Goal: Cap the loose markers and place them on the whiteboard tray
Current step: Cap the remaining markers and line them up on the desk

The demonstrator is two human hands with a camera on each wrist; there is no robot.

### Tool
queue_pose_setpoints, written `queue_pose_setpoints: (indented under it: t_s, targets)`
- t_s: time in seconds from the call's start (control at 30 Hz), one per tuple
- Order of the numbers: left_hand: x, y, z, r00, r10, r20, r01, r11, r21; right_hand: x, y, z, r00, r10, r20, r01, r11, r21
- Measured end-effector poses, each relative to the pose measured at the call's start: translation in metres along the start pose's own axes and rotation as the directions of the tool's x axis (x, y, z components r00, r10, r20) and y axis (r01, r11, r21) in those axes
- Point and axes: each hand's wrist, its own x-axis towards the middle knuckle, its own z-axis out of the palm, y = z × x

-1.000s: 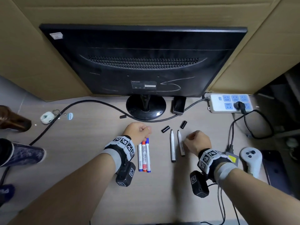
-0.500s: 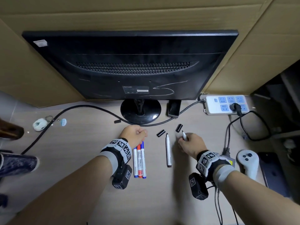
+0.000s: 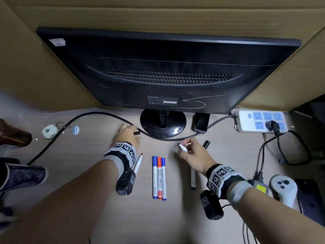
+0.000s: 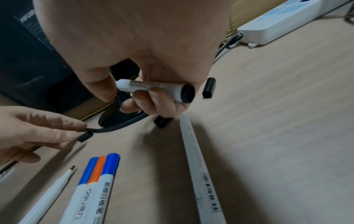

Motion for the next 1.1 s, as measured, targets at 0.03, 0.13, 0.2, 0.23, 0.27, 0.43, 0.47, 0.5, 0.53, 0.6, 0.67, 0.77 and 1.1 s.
queue_pose_setpoints:
  t_s: [0.03, 0.13, 0.2, 0.23, 0.27, 0.43, 0.47, 0.5, 0.53, 0.6, 0.67, 0.77, 1.1]
  targets:
    - [0.001, 0.000, 0.001, 1.000, 0.003, 0.001, -0.003, 1.000, -0.005, 0.001, 0.000, 0.000, 1.000, 0.003, -0.001, -0.003, 1.000, -0.003]
    - [0.001, 0.001, 0.003, 1.000, -0.005, -0.006, 0.005, 1.000, -0.012, 0.003, -0.001, 0.002, 1.000, 0.005, -0.004, -0.005, 1.000, -0.014]
    - [0.001, -0.001, 0.006, 1.000, -0.013, 0.005, 0.013, 1.000, -0.016, 0.003, -0.003, 0.001, 1.000, -0.005, -0.002, 0.005, 1.000, -0.029]
    - [0.000, -0.003, 0.007, 1.000, -0.011, 0.019, 0.011, 1.000, -0.024, 0.003, -0.004, 0.001, 1.000, -0.009, 0.003, 0.009, 0.999, -0.037]
    - [0.000, -0.004, 0.008, 0.999, -0.012, 0.041, 0.014, 0.999, -0.036, 0.003, -0.003, 0.001, 1.000, -0.012, 0.012, 0.013, 0.999, -0.041]
    - [-0.006, -0.009, 0.005, 0.992, -0.037, 0.122, 0.048, 0.995, -0.088, 0.000, 0.000, 0.001, 0.997, -0.061, 0.057, 0.066, 0.992, -0.103]
    - [-0.008, -0.009, 0.004, 0.993, -0.035, 0.115, 0.048, 0.993, -0.107, -0.001, -0.002, 0.000, 0.996, -0.065, 0.060, 0.071, 0.991, -0.112]
    - [-0.011, -0.009, 0.002, 0.995, -0.025, 0.100, 0.038, 0.991, -0.129, -0.003, -0.004, 0.000, 0.996, -0.072, 0.062, 0.078, 0.990, -0.114]
    - [-0.015, -0.007, -0.001, 0.997, -0.009, 0.083, 0.022, 0.987, -0.156, -0.005, -0.007, -0.001, 0.995, -0.078, 0.067, 0.085, 0.991, -0.106]
    - [-0.022, -0.003, -0.008, 0.997, 0.028, 0.075, -0.012, 0.979, -0.205, -0.010, -0.012, 0.000, 0.993, -0.076, 0.094, 0.081, 0.995, -0.056]
    - [-0.031, 0.003, -0.015, 0.994, 0.058, 0.091, -0.034, 0.969, -0.246, -0.015, -0.016, 0.001, 0.986, -0.098, 0.132, 0.099, 0.995, -0.001]
    - [-0.044, 0.009, -0.022, 0.993, 0.057, 0.108, -0.012, 0.926, -0.378, -0.023, -0.026, 0.002, 0.972, -0.144, 0.186, 0.141, 0.990, 0.032]
    - [-0.075, 0.019, -0.041, 0.943, 0.244, 0.228, -0.030, 0.741, -0.671, -0.051, -0.048, 0.005, 0.966, -0.194, 0.172, 0.189, 0.981, 0.043]
